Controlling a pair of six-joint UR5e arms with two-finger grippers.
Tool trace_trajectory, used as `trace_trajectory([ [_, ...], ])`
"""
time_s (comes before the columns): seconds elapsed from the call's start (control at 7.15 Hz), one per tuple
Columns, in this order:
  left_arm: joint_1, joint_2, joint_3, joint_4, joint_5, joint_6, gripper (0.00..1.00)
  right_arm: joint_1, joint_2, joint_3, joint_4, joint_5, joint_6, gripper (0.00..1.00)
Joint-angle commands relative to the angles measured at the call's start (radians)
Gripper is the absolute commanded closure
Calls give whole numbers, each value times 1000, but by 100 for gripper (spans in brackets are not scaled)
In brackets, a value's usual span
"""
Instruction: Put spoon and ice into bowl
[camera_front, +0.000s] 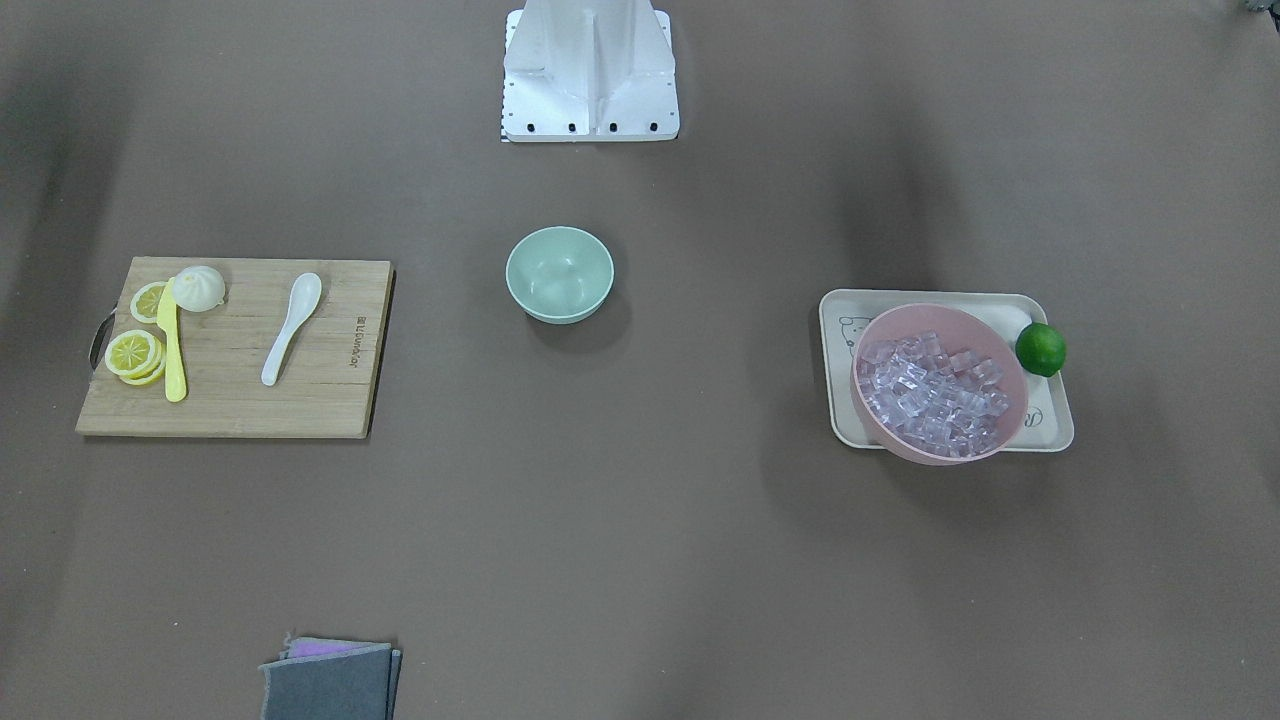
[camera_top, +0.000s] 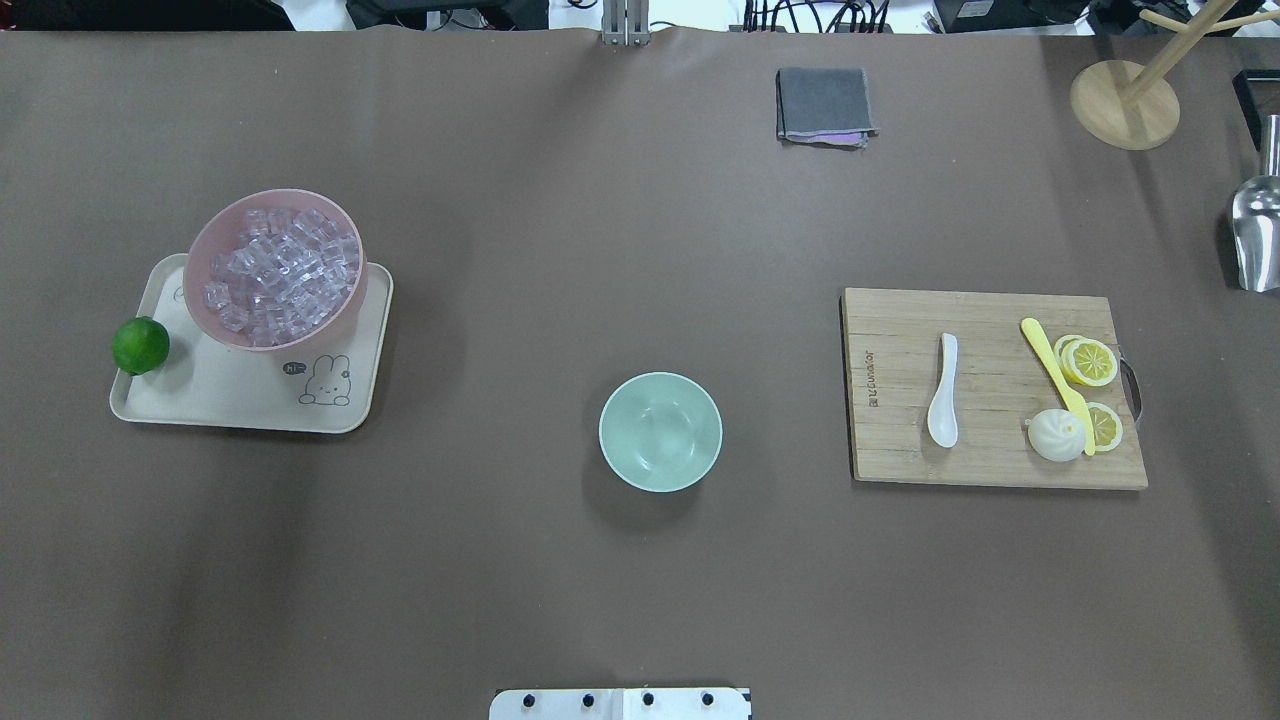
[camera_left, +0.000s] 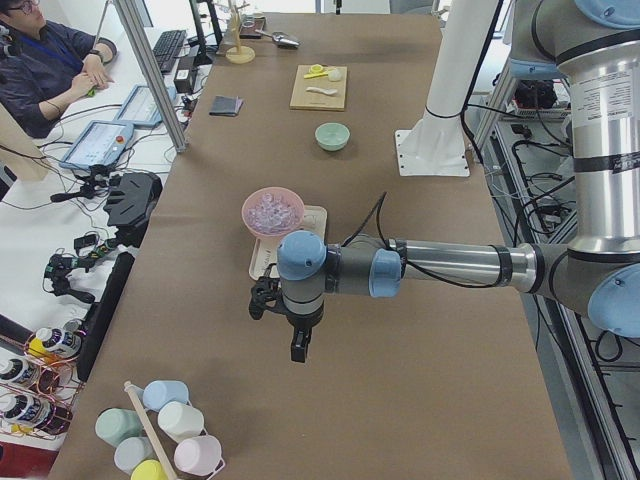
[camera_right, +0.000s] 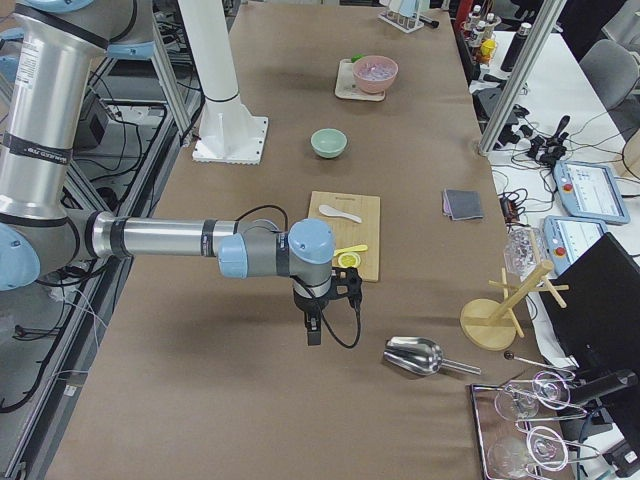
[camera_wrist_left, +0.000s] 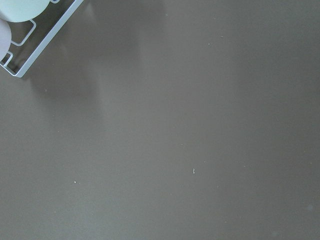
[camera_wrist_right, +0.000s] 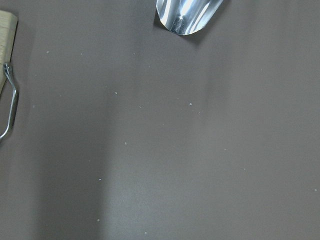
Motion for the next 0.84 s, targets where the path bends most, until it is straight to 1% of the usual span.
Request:
trace_trajectory([
  [0.0, 2, -4, -3, 2, 11, 0, 2, 0, -1, -2, 0, 1, 0, 0],
  [0.28, 2, -2, -12, -2, 2, 0, 2, 1, 4, 8, -4, -1, 0, 0],
  [0.56, 2, -4, -58, -2, 2, 0, 2, 1, 9, 41, -8, -1, 0, 0],
  [0.7, 2, -13, -59, -5, 2, -8, 2, 1, 9, 61, -6, 1, 0, 0],
])
